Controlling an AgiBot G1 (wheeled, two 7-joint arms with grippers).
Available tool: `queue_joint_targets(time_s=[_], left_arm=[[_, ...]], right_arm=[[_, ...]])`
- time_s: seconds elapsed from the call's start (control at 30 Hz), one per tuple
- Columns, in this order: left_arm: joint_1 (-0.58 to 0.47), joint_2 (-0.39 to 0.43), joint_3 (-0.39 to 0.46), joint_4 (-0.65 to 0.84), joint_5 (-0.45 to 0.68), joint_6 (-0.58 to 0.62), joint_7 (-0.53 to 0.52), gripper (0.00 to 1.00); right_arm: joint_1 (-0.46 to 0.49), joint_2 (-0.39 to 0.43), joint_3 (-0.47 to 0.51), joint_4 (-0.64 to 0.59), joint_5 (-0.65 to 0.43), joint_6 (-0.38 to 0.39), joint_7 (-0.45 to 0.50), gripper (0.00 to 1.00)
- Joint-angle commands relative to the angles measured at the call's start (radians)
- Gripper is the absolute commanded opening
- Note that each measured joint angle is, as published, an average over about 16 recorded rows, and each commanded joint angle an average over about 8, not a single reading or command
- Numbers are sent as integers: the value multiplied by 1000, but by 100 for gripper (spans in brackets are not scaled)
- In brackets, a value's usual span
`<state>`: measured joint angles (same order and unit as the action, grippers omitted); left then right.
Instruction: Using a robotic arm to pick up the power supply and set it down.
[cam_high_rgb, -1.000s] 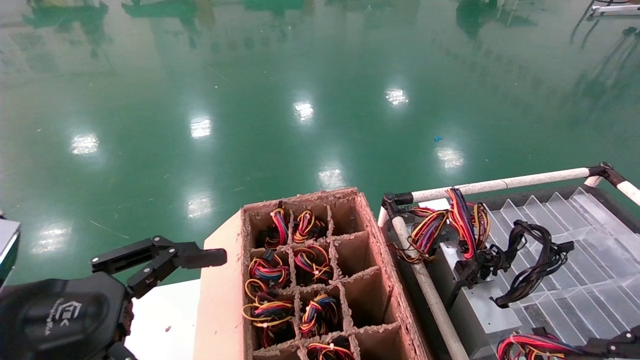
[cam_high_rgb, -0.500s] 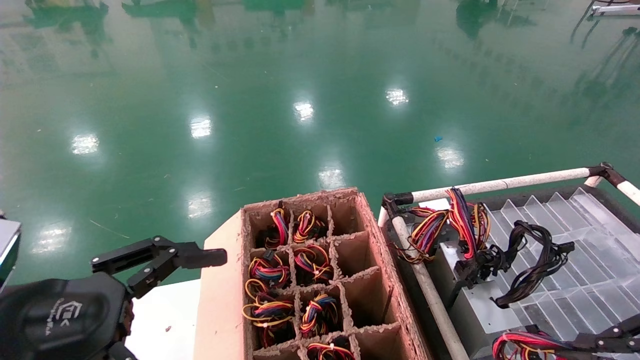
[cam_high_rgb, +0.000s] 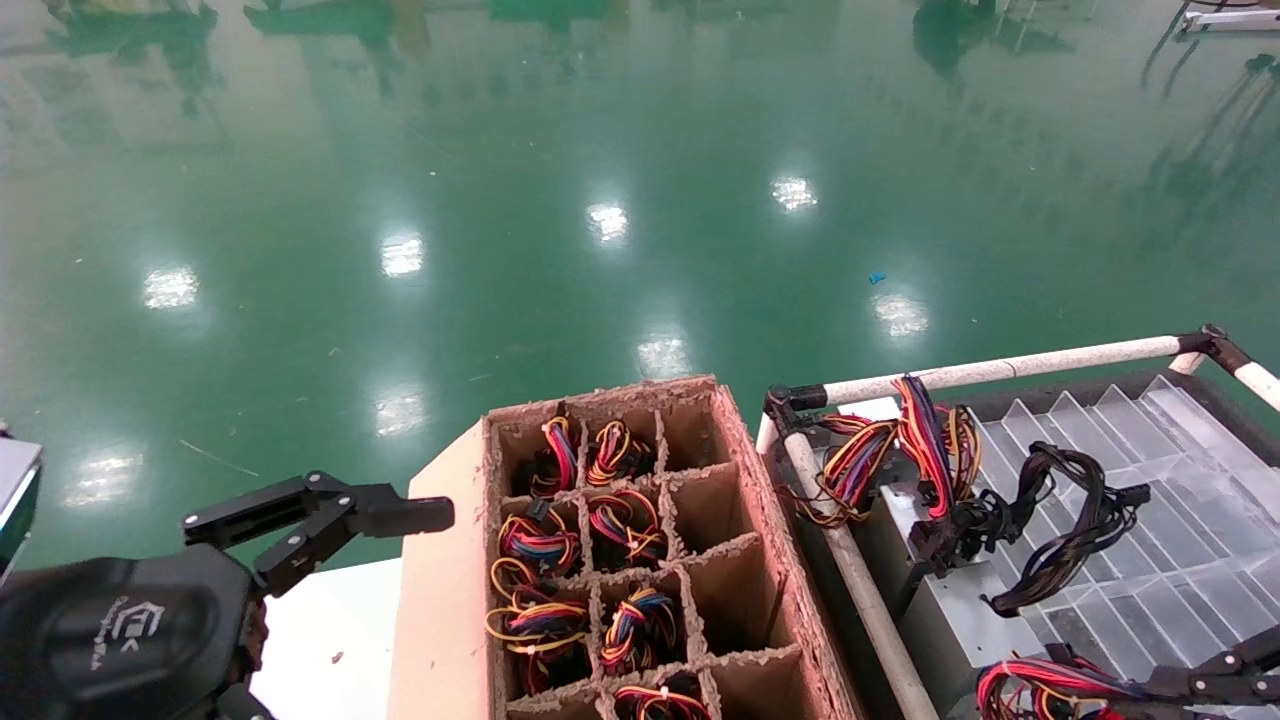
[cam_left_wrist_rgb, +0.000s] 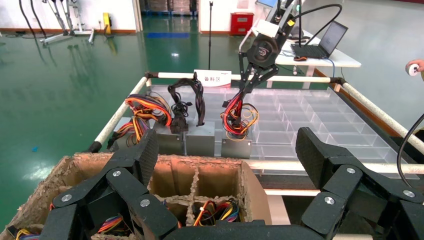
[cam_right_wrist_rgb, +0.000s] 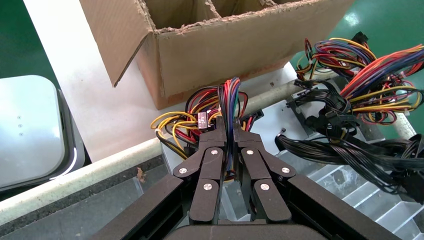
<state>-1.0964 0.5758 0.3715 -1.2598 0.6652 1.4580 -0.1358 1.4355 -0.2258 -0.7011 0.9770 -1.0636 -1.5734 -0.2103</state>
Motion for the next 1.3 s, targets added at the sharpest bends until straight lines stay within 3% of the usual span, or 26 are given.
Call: queue_joint_targets(time_s=[0.03,0.33,0.37,0.57,0.63,1.3], left_arm=[[0,0,0,0,0,0,0,100],[0,0,0,0,0,0,0,100],[0,0,0,0,0,0,0,100],[0,0,0,0,0,0,0,100],[0,0,0,0,0,0,0,100],[0,0,0,0,0,0,0,100]], right_arm=[[3,1,-7,-5,-1,1,-3,4],[31,10,-29,-8,-3,-1,-4,2],[34,10,-32,-8,-3,0,-4,7],[44,7,-46,-11,-6,4,-7,81],[45,7,-49,-12,-8,5,-8,99],[52,6,-51,8,25,11,8,100]])
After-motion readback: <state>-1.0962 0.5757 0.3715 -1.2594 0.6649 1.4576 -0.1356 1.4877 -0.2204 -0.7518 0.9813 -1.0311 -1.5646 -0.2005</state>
